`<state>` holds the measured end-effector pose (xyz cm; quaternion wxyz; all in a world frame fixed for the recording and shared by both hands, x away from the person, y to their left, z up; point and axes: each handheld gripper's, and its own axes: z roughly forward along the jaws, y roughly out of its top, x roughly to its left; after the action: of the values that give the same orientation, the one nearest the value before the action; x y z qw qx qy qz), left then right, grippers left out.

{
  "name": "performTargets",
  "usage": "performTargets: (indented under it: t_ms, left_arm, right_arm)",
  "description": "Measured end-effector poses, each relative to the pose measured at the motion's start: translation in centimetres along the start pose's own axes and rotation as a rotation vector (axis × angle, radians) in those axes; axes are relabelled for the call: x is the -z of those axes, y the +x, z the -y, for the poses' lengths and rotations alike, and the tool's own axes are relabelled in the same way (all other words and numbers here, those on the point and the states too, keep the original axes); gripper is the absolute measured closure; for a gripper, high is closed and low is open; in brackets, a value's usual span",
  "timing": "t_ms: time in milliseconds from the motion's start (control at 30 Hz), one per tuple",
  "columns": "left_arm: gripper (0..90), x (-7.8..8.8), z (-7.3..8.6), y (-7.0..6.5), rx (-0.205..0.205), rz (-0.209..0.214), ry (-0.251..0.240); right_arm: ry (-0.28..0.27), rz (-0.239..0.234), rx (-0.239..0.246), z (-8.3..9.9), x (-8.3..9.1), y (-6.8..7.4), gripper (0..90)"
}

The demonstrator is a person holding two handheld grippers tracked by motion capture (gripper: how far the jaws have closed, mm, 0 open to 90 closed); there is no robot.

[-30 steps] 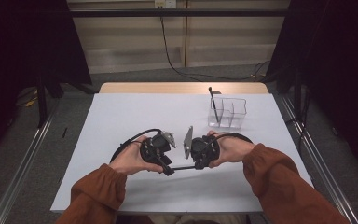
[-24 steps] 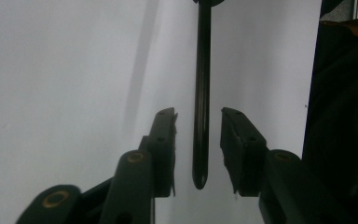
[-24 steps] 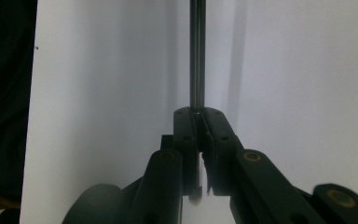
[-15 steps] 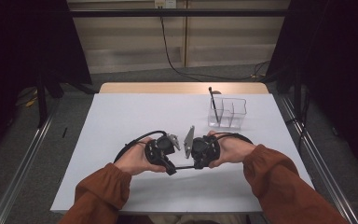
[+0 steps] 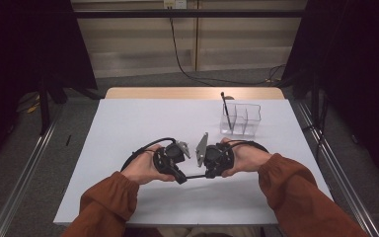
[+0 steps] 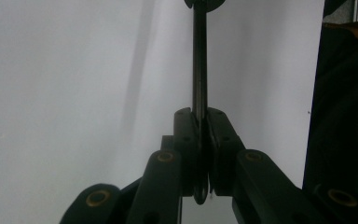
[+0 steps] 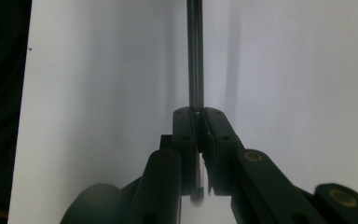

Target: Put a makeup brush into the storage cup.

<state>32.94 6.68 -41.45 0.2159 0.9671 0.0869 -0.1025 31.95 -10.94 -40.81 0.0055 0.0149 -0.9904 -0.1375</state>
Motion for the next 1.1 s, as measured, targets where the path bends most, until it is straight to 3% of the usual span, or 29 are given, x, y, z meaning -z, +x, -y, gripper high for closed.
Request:
performTargets:
  t_ms: [300, 400, 500, 700, 900, 1100]
  left_arm:
    - [84.1, 0.1, 0.1, -0.1, -0.001, -0.01, -0.002]
    - [84.1, 0.2, 0.2, -0.1, 0.001, -0.01, -0.011]
    - [84.1, 0.3, 0.2, -0.1, 0.001, -0.004, -0.01]
    - [84.1, 0.2, 0.4, 0.0, 0.017, -0.007, 0.001]
    - [84.1, 0.4, 0.6, 0.0, 0.01, -0.015, -0.007]
    - [84.1, 0.8, 1.3, 0.0, 0.031, -0.021, -0.029]
  right_arm:
    - [-0.029, -0.026, -0.023, 0.3, 0.0, -0.3, 76.3]
    - [-0.04, -0.025, -0.039, 0.4, 0.1, -0.4, 68.9]
    - [-0.053, -0.023, -0.043, 0.4, 0.1, -0.4, 53.7]
    - [-0.088, -0.015, -0.07, 0.7, 0.0, -0.7, 32.9]
    - [-0.111, 0.016, -0.105, 1.2, -0.1, -0.8, 17.3]
    - [-0.112, 0.018, -0.144, 1.7, 0.0, -0.8, 12.3]
